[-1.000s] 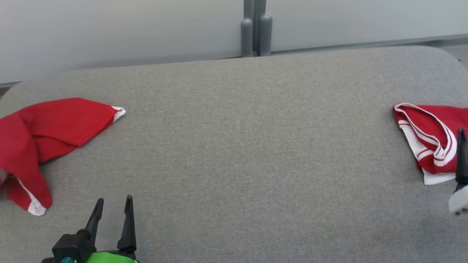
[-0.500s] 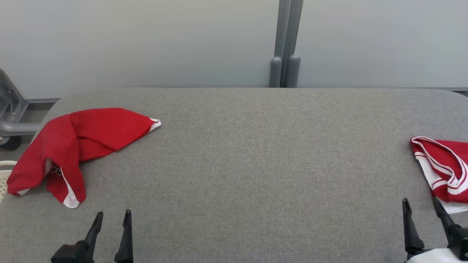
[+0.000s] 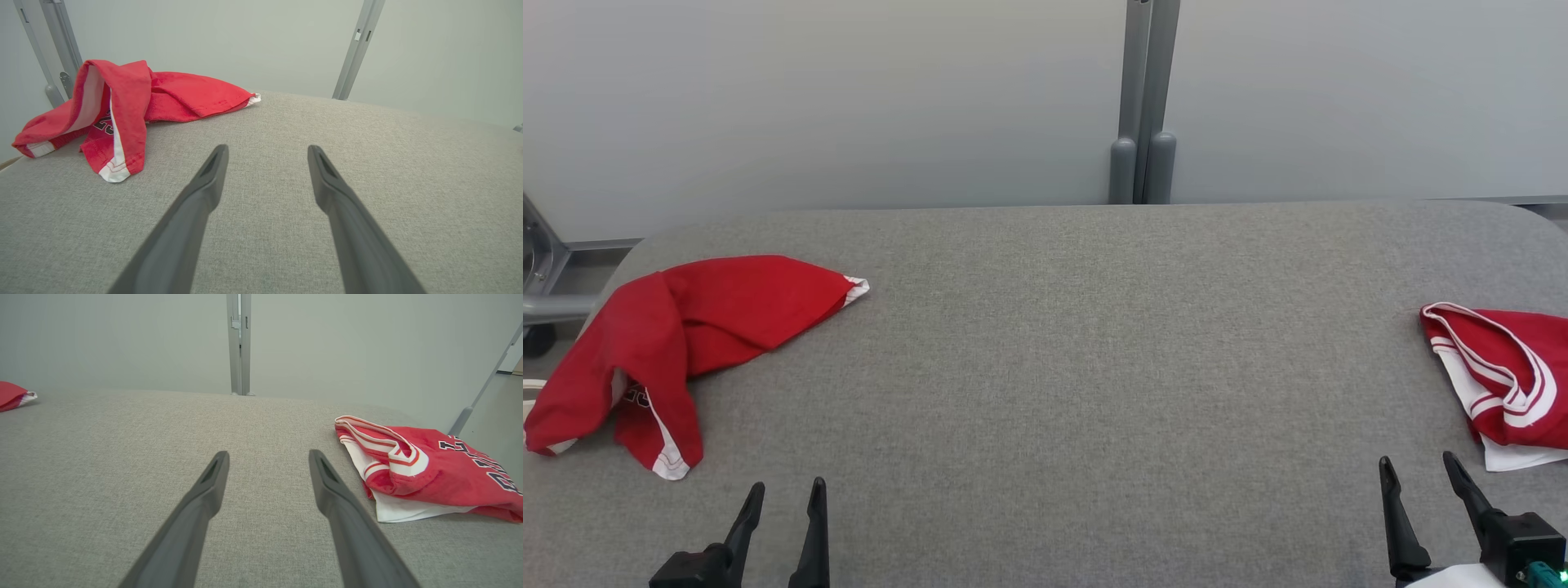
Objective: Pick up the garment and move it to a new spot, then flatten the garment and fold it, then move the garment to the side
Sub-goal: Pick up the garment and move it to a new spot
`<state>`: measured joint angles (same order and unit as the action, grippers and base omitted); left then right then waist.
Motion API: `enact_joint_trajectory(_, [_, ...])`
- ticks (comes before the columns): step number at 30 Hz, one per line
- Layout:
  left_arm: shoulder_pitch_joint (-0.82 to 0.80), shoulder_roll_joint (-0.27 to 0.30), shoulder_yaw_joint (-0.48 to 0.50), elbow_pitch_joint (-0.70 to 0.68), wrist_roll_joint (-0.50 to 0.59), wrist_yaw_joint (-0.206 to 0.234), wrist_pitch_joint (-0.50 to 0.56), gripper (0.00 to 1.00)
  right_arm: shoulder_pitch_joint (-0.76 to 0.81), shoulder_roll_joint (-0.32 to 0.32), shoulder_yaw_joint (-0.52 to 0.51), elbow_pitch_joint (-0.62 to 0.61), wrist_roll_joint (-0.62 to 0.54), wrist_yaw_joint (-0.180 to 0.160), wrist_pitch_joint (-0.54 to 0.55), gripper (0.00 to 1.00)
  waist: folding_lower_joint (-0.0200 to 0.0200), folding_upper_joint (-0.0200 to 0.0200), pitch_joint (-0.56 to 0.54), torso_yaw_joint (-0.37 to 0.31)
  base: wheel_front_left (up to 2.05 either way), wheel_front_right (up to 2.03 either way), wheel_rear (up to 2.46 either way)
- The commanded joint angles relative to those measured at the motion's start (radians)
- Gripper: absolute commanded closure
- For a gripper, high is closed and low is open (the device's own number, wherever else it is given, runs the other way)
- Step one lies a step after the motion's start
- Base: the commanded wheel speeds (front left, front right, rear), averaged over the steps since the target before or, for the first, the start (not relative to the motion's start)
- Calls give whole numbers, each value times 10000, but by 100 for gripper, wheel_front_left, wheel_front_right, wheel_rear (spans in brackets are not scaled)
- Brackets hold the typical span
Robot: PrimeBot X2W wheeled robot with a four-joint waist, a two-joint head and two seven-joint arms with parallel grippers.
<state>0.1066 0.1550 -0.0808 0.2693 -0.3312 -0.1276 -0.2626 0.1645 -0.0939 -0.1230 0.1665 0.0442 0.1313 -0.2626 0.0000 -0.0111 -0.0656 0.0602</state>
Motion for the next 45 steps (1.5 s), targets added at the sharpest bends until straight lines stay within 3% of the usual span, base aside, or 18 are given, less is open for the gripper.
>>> enact_joint_trajectory(1, [-109, -41, 31, 0, 88, -26, -23, 0, 88, 13, 6, 16, -47, -10, -28, 0, 0, 111, 7, -8, 0, 0, 0])
enact_joint_trajectory(15, [-99, -38, -58, -95, -92, -43, -24, 0, 170, 4, 16, 161, 15, -10, -28, 0, 0, 111, 49, 18, 0, 0, 0])
enact_joint_trajectory(20, [-126, -140, 157, -230, -86, -30, -24, 0, 265, 19, 128, -56, 80, -10, -28, 0, 0, 111, -42, 967, 0, 0, 0])
enact_joint_trajectory(26, [182, -113, 317, -247, -9, -31, -24, 0, 192, 91, 459, 65, 138, -10, -28, 0, 0, 111, -248, 2840, 0, 0, 0])
enact_joint_trajectory(30, [550, 62, 618, -240, -76, -30, -24, 0, -199, 146, 1243, 197, 132, -10, -28, 0, 0, 111, -344, 3807, 0, 0, 0])
enact_joint_trajectory(37, [970, -246, 1512, -751, -64, -23, -24, 0, -1165, -54, 2492, 529, 289, -11, -28, 0, 0, 111, -2, 4153, 0, 0, 0])
enact_joint_trajectory(45, [939, -533, 1860, -1099, 118, -27, -24, 0, -1645, -305, 2830, 779, 466, -10, -28, 0, 0, 111, 180, 4282, 0, 0, 0])
